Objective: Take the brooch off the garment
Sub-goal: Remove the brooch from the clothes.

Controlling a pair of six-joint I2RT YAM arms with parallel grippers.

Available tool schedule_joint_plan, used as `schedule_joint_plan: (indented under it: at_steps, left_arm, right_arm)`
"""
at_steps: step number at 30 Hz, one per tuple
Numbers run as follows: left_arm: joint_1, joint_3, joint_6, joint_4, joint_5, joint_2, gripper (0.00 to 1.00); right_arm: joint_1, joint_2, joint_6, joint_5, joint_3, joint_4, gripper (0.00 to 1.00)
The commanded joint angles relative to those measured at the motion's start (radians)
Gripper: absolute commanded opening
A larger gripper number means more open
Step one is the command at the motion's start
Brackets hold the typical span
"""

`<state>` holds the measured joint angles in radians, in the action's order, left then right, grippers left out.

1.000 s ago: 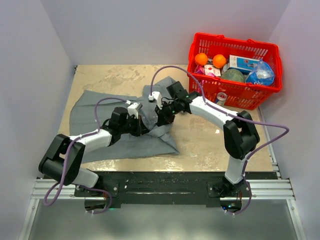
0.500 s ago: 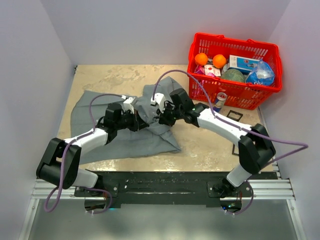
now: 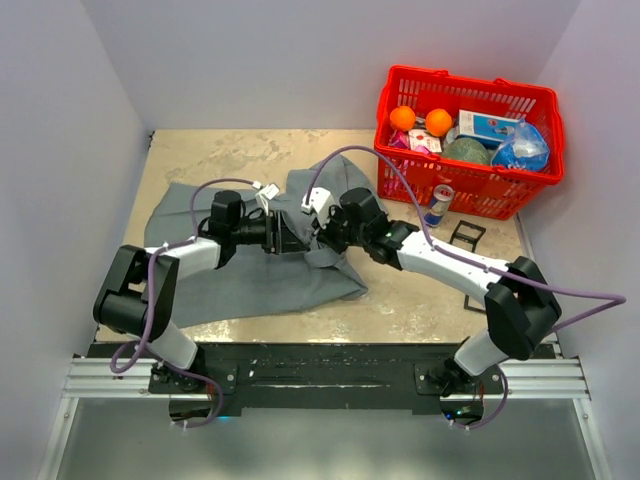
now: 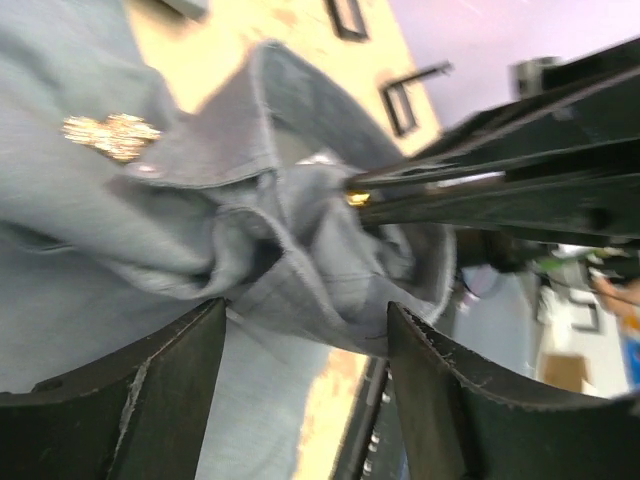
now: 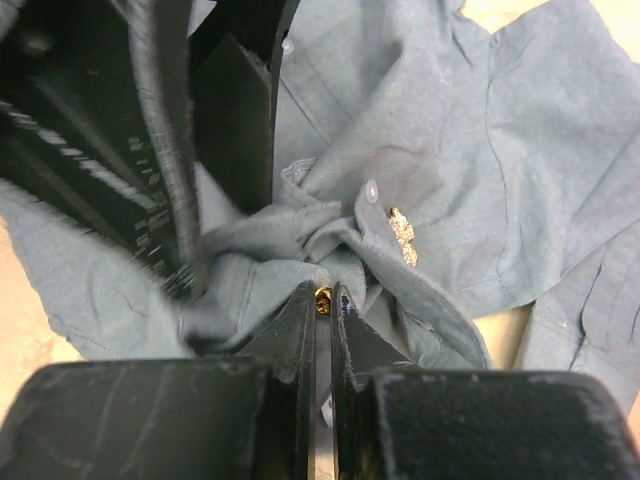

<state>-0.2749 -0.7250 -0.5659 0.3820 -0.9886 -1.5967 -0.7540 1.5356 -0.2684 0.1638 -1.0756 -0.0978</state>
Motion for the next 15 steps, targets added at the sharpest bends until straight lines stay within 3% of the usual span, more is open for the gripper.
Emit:
schedule_joint_plan:
  at_steps: [1, 7, 12, 15]
  left_arm:
    - [0.006, 0.003, -0.107, 0.129, -0.197, -0.022, 0.70]
    - [0.002, -0.023, -0.108, 0.065, -0.181, -0.112, 0.74]
    - [-0.035, -0.126, 0.053, -0.175, -0.093, -0.193, 0.70]
    - [-0.044, -0.143, 0.003, -0.126, -0.084, -0.227, 0.67]
  right_arm:
    - [-0.018, 0.008, 0.015, -0.066, 0.026, 0.125, 0.00]
    - [-0.028, 0.000, 0.012, -0.032, 0.060, 0.101, 0.00]
    - [-0.044, -0.040, 0.057, -0.015, 0.078, 0.018, 0.00]
    - [-0.059, -0.051, 0.058, -0.023, 0.075, -0.015, 0.00]
